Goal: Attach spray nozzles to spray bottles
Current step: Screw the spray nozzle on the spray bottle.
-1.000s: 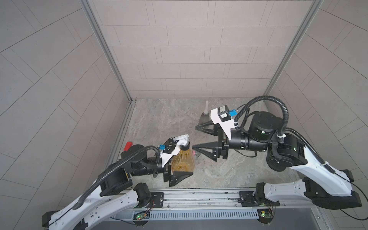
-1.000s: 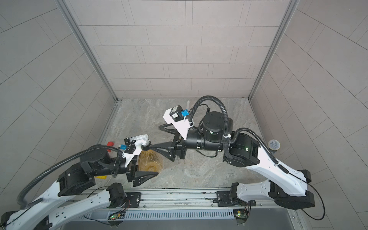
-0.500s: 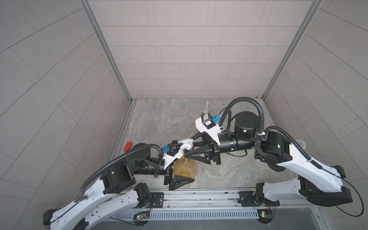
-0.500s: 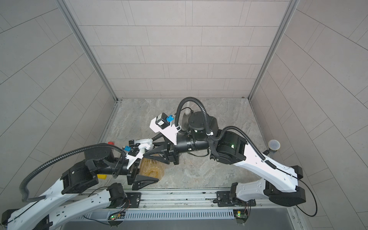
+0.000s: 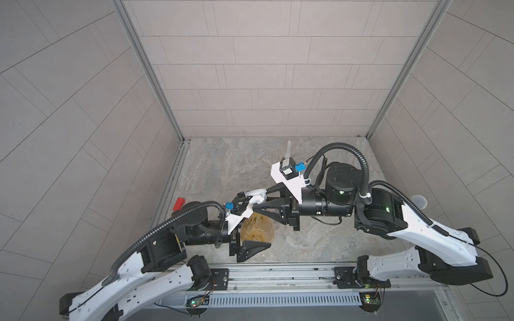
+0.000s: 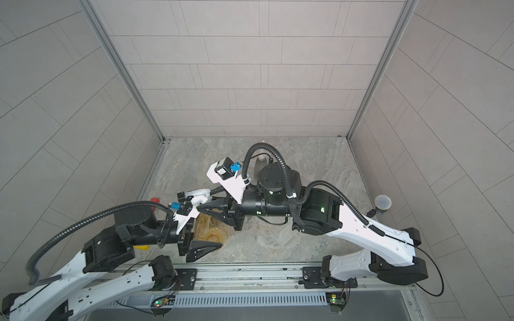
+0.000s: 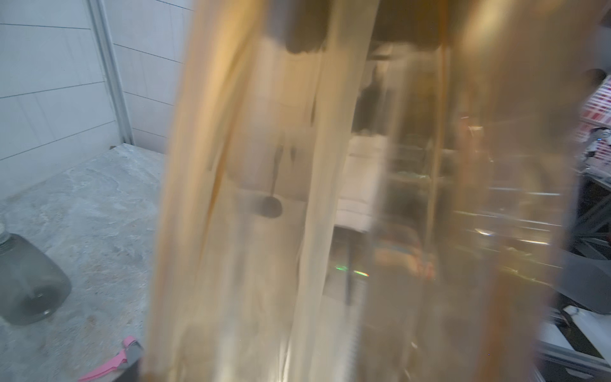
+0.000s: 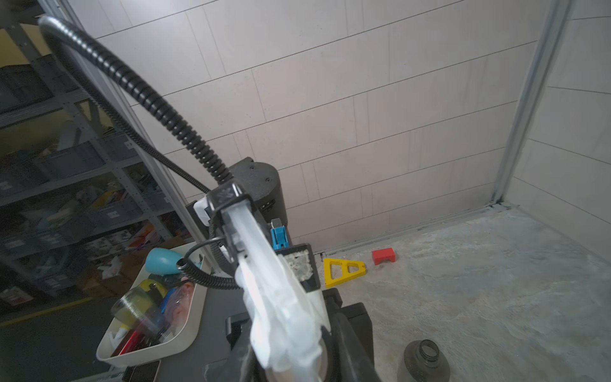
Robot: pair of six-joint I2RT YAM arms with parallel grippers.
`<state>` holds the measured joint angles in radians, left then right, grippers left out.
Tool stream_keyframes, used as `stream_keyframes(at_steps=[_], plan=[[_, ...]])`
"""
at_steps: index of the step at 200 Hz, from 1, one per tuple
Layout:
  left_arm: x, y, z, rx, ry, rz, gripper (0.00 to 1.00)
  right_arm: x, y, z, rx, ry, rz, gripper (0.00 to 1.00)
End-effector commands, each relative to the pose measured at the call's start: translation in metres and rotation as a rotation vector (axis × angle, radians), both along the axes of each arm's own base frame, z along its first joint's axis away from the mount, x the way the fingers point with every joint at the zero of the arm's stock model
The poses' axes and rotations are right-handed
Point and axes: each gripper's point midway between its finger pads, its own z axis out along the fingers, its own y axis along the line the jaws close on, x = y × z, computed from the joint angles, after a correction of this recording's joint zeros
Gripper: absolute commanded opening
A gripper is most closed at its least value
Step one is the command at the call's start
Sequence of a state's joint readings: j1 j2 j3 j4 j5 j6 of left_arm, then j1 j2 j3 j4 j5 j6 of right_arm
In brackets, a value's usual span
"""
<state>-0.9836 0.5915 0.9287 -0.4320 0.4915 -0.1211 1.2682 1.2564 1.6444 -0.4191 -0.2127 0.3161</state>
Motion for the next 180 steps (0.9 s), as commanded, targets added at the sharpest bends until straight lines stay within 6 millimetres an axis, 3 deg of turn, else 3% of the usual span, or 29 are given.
stream_keyframes(at_steps=[1,47,67,93,108,150,180], plan=[[0.047,0.014,0.013,-0.011,-0.091,0.271,0.00,0.001,0.010,-0.025,-0.032,0.120,-0.161,0.15],[0.065,0.016,0.005,0.018,-0.096,0.365,0.00,0.006,0.031,-0.039,0.009,0.174,-0.378,0.18],[0.059,0.016,0.005,0.011,-0.088,0.332,0.00,0.004,0.026,-0.031,0.001,0.123,-0.356,0.29],[0.042,0.017,0.008,-0.006,-0.081,0.258,0.00,-0.006,-0.002,-0.009,-0.005,-0.015,-0.257,0.64],[0.028,0.015,0.010,-0.024,-0.081,0.180,0.00,-0.007,-0.016,-0.004,-0.008,-0.038,-0.175,0.75],[-0.016,-0.001,0.015,-0.059,-0.025,-0.097,0.00,-0.011,-0.028,0.013,0.039,-0.046,0.011,0.79],[-0.019,-0.006,0.011,-0.048,-0.001,-0.127,0.00,-0.013,-0.021,0.013,0.032,-0.046,0.055,0.77]])
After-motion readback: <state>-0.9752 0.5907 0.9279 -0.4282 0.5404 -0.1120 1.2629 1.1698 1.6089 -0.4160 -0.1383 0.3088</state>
